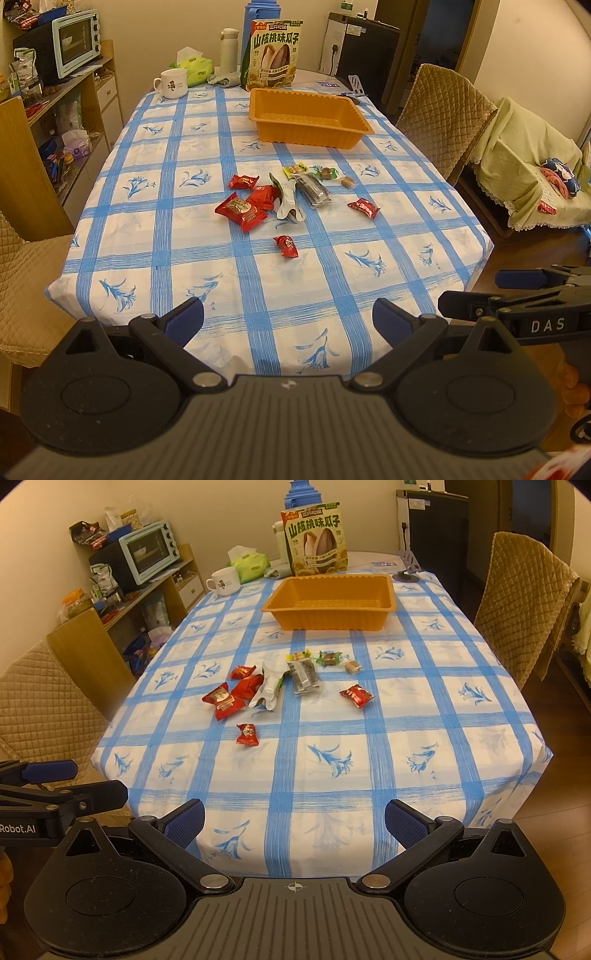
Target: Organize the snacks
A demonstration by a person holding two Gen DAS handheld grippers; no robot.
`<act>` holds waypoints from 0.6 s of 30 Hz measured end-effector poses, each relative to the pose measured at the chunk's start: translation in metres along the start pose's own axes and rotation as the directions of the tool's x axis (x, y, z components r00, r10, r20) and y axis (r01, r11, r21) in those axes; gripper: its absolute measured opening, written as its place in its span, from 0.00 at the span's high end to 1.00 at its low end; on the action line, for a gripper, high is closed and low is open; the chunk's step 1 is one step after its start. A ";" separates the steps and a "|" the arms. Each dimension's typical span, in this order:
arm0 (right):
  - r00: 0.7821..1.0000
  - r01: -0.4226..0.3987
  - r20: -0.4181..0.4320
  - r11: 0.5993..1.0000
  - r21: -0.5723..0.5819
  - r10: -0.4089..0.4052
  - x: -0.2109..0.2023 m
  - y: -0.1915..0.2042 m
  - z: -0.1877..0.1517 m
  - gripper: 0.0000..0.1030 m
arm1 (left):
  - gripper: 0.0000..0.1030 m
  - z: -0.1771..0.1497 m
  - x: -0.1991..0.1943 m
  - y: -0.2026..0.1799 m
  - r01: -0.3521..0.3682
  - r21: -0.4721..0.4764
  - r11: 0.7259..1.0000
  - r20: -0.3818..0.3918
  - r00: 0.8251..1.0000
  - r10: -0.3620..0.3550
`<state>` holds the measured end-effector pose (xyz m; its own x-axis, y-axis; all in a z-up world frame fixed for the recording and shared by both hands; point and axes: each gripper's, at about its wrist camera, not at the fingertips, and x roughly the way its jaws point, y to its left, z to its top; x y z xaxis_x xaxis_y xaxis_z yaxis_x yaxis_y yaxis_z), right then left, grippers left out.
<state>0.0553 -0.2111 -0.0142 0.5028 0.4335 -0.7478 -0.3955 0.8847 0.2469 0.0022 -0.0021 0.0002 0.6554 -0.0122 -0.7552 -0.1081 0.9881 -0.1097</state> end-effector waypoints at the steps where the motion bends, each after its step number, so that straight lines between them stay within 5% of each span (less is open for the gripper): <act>1: 1.000 0.000 0.000 1.000 0.000 0.000 0.000 0.000 0.000 0.00 | 0.05 0.000 0.000 0.000 0.000 0.000 1.000 0.000 1.000 0.000; 18: 1.000 0.000 -0.002 1.000 -0.001 0.000 0.005 -0.003 0.004 0.00 | 0.05 0.000 0.000 0.000 0.001 0.000 1.000 -0.001 1.000 -0.001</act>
<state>0.0619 -0.2114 -0.0161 0.5015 0.4335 -0.7487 -0.3962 0.8844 0.2467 0.0020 -0.0018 0.0000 0.6551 -0.0134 -0.7554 -0.1077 0.9880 -0.1109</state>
